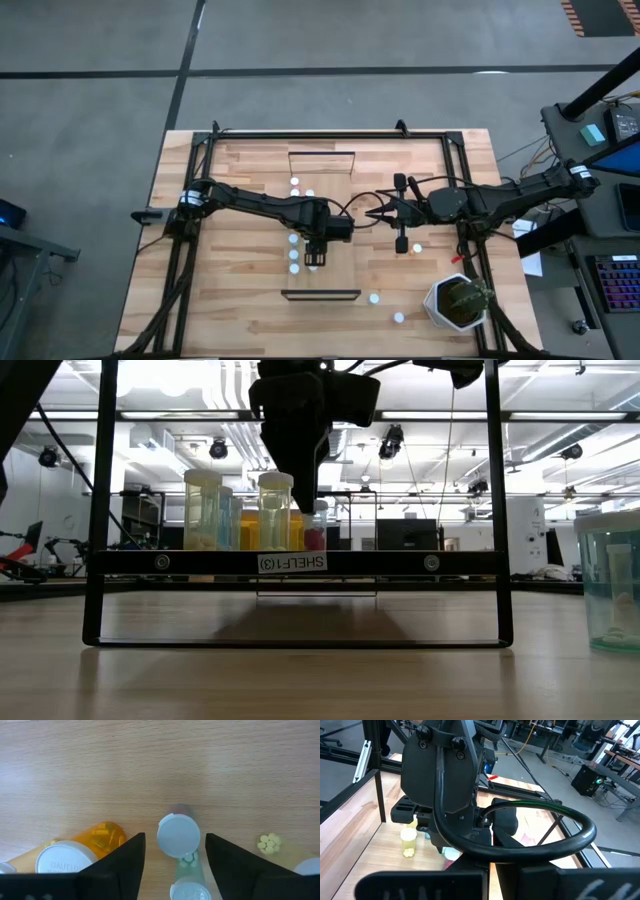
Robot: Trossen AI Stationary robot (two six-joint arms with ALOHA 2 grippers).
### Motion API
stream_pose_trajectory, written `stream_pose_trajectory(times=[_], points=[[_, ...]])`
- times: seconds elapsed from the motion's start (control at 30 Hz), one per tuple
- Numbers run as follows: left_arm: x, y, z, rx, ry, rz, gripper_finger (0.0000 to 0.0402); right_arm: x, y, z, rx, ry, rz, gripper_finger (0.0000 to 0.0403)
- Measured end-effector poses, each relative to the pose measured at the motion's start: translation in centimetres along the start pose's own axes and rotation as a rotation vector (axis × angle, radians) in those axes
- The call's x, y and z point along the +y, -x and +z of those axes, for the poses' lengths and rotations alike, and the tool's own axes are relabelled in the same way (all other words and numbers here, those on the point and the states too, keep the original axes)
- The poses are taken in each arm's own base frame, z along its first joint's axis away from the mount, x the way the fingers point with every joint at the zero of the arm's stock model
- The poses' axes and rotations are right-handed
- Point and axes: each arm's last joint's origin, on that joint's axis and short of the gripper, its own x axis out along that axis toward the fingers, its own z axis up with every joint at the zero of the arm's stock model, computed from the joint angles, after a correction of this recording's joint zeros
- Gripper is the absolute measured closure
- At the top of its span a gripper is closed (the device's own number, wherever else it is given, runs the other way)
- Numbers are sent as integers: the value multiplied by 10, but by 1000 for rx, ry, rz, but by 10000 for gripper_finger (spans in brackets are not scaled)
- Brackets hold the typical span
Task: Pick and place medicine bottles onto shelf by color
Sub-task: Put the yellow pill bottle aligned with the other yellow pill bottle on the shelf
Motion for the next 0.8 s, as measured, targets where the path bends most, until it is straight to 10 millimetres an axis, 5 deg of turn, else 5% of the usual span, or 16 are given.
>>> stream_pose_trajectory(times=[0.23, 0.43, 0.63, 0.8], points=[[1, 15, 1, -29, 2, -4, 202, 0, 0, 0, 0, -2, 0, 394], [2, 54, -6, -115, -5, -16, 202, 0, 0, 0, -1, -10, 0, 394], [-20, 99, -28, -235, -119, -45, 203, 0, 0, 0, -1, -50, 0, 394], [-36, 109, -54, -317, -207, -19, 227, 0, 0, 0, -5, -58, -1, 394]])
